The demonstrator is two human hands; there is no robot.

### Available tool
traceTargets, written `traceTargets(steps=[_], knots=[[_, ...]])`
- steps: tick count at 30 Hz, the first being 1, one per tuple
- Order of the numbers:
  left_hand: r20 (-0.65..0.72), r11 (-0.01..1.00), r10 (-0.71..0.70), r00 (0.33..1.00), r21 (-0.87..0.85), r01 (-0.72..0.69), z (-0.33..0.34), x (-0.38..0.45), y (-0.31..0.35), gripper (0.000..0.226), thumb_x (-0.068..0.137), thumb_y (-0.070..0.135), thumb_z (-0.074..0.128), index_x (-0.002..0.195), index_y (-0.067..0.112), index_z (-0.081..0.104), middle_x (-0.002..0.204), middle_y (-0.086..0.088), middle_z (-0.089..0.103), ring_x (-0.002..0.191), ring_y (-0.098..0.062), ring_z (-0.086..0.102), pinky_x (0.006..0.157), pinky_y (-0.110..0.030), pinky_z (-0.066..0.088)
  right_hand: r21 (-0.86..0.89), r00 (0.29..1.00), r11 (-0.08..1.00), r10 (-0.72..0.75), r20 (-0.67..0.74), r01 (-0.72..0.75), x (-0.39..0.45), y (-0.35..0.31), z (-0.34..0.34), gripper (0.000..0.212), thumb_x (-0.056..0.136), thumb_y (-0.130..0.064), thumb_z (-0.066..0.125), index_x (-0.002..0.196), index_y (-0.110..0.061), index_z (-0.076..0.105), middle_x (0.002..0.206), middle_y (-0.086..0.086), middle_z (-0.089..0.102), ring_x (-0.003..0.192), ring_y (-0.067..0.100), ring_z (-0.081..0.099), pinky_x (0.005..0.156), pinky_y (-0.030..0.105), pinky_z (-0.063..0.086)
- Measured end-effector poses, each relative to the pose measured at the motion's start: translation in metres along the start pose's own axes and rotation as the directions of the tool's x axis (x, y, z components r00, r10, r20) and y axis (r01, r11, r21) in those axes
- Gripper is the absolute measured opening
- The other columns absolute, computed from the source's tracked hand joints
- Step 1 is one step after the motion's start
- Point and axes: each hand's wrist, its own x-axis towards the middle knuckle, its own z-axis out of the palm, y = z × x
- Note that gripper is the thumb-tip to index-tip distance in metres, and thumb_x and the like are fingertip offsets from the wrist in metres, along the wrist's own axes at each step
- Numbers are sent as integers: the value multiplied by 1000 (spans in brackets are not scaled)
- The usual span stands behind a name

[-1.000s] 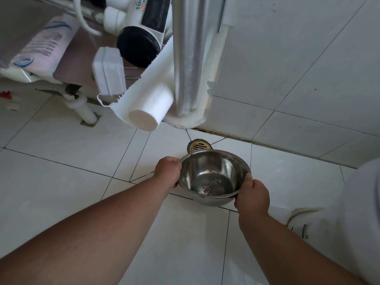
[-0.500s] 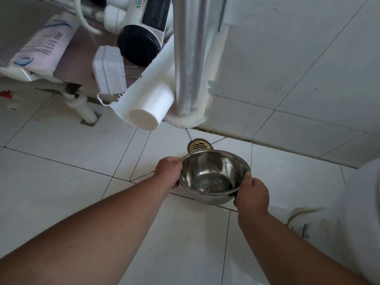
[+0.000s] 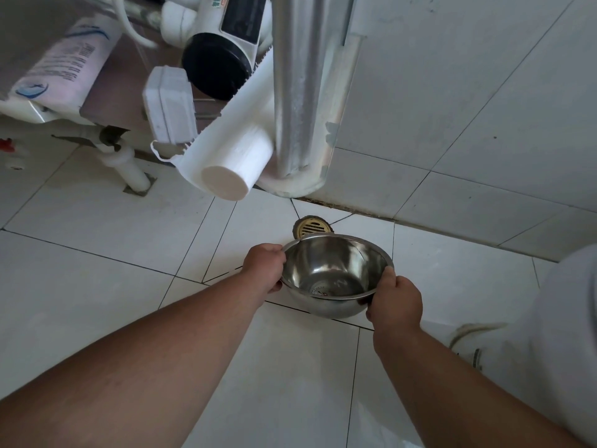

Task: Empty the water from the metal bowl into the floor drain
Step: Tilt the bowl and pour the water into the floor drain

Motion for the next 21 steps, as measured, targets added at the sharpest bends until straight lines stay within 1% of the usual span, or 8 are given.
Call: traceTargets(steps=[2, 5, 7, 10, 15, 16, 19, 21], knots=[[-1, 1000, -1, 1000, 7, 1, 0, 1, 0, 34, 99, 5, 55, 77, 28, 67, 99, -11, 69, 88, -32, 63, 75, -42, 56, -2, 1000, 1000, 5, 6, -5, 0, 0, 0, 51, 108, -42, 37, 76, -9, 60, 77, 19, 68, 73, 40, 68, 79, 59, 63], [1, 1000, 20, 1000, 21, -20, 3, 1, 2, 37, 98, 3, 54, 72, 28, 62, 98, -12, 65, 87, -30, 59, 73, -41, 51, 1, 1000, 1000, 9, 7, -9, 2, 0, -1, 52, 108, -43, 37, 79, -7, 62, 83, 22, 71, 84, 47, 73, 82, 61, 63], [-4, 999, 34, 999, 37, -34, 3, 0, 4, 40, 98, 2, 54, 69, 28, 58, 98, -12, 63, 87, -30, 59, 72, -41, 51, 11, 1000, 1000, 11, 4, -11, 4, 1, -1, 52, 108, -43, 38, 79, -8, 63, 82, 22, 72, 86, 47, 74, 82, 63, 63], [-13, 999, 35, 999, 41, -35, 3, -1, 7, 39, 98, 2, 55, 69, 29, 60, 96, -12, 66, 87, -32, 63, 72, -41, 56, 20, 1000, 1000, 10, 1, -10, 4, 1, 0, 52, 106, -44, 38, 77, -9, 63, 80, 20, 71, 85, 47, 74, 82, 64, 63], [-18, 1000, 9, 1000, 30, -8, 4, -3, 8, 36, 99, 3, 59, 76, 30, 65, 93, -8, 69, 93, -34, 68, 87, -49, 66, 15, 1000, 1000, 20, -6, -20, 5, 1, 1, 52, 107, -44, 38, 77, -9, 63, 82, 22, 72, 85, 47, 74, 83, 64, 63], [-14, 999, 4, 1000, 32, -3, 4, -3, 8, 34, 99, 3, 59, 77, 28, 67, 93, -9, 69, 92, -34, 67, 86, -49, 66, 16, 1000, 1000, 19, -11, -19, 4, 1, 0, 52, 107, -44, 38, 77, -9, 63, 82, 22, 72, 84, 46, 74, 82, 63, 64], [-8, 999, 2, 1000, 51, -2, 4, -4, 9, 23, 97, 2, 58, 85, 13, 73, 89, -13, 67, 83, -33, 63, 69, -39, 58, 15, 1000, 1000, 21, -18, -21, 4, 0, -1, 52, 107, -43, 38, 79, -9, 64, 82, 21, 72, 83, 45, 73, 82, 63, 64], [-13, 998, 4, 1000, 64, -3, 4, -5, 10, 25, 97, 1, 57, 79, 12, 70, 83, -12, 61, 77, -32, 58, 62, -34, 53, 9, 1000, 1000, 19, -21, -19, 3, 1, -1, 51, 107, -43, 38, 79, -9, 65, 82, 21, 72, 82, 44, 73, 82, 63, 64]])
